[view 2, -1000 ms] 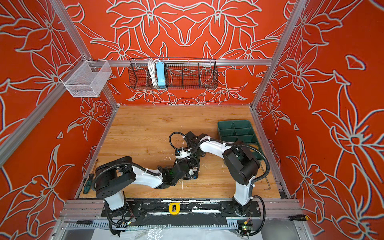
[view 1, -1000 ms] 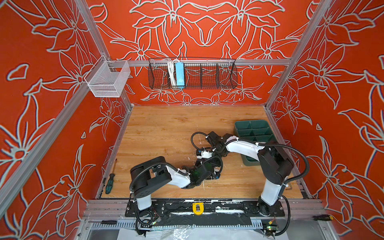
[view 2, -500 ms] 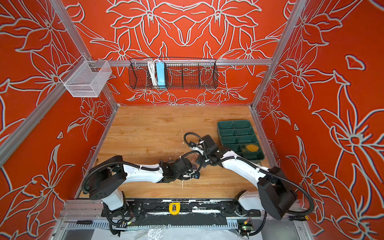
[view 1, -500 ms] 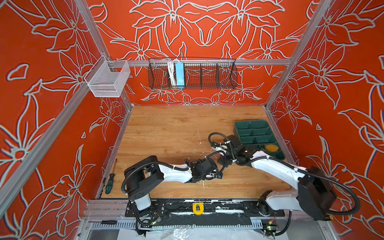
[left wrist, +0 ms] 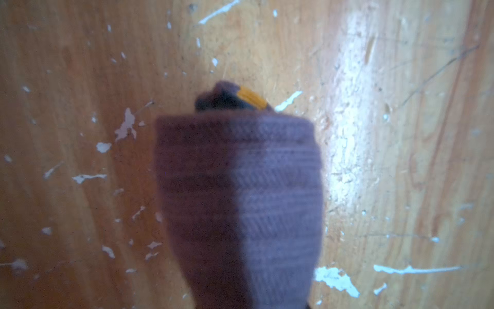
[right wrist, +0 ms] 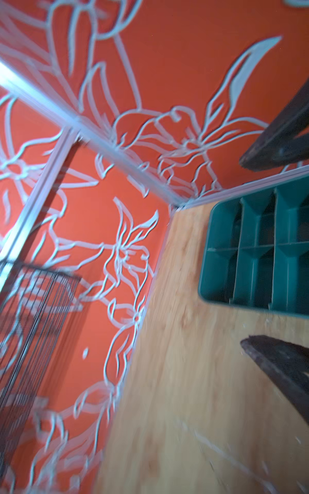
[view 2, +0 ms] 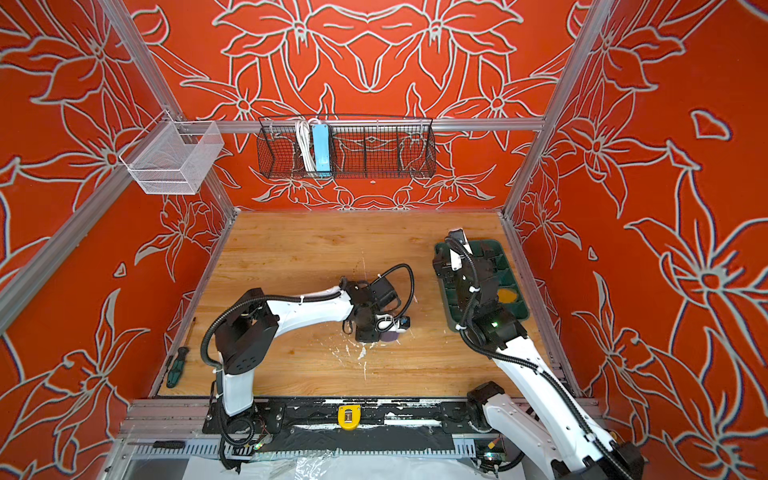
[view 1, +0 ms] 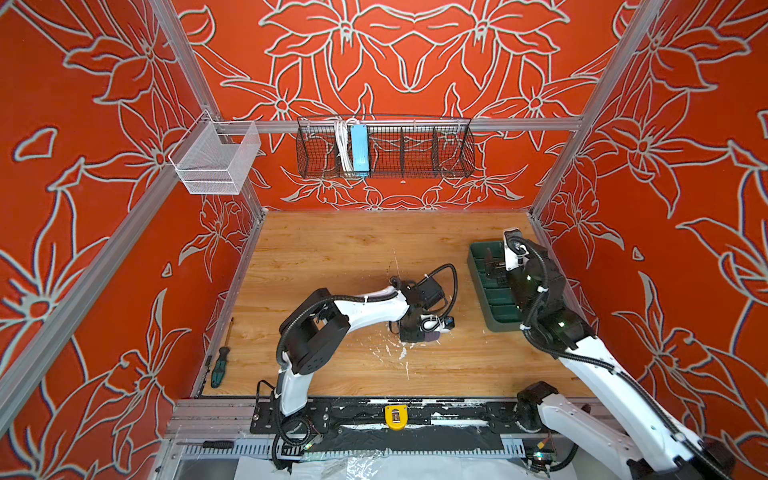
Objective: Roll the socks
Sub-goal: 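Lift the purple roll with the left gripper and carry it over the green tray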
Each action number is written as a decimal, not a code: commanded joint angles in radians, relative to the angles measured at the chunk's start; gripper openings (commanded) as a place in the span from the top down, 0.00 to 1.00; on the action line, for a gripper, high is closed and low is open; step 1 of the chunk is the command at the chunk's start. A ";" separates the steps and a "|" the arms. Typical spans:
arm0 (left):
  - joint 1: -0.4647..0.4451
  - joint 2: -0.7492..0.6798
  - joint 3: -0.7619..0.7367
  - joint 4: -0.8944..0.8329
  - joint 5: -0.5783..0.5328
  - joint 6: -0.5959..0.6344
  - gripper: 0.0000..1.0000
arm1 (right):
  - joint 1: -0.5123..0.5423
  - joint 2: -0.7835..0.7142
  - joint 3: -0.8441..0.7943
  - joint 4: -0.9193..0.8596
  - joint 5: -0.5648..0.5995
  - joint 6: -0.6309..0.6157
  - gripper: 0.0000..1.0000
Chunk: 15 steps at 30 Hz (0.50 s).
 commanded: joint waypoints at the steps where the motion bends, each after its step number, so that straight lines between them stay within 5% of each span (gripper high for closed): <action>1: 0.040 0.098 0.008 -0.180 0.192 -0.074 1.00 | 0.005 -0.047 -0.024 -0.153 -0.210 -0.076 0.02; 4: 0.072 0.099 0.016 -0.159 0.230 -0.072 1.00 | 0.004 0.010 0.024 -0.301 -0.013 0.012 0.01; 6: 0.094 0.078 0.017 -0.146 0.253 -0.052 1.00 | -0.015 0.123 0.132 -0.516 0.085 0.180 0.02; 9: 0.131 0.031 0.028 -0.144 0.300 -0.009 1.00 | -0.079 0.321 0.329 -0.819 -0.024 0.401 0.02; 11: 0.159 -0.002 0.029 -0.134 0.327 0.015 1.00 | -0.095 0.402 0.364 -0.854 -0.095 0.448 0.02; 15: 0.183 -0.080 0.009 -0.122 0.334 0.059 1.00 | -0.134 0.547 0.423 -0.858 -0.059 0.496 0.08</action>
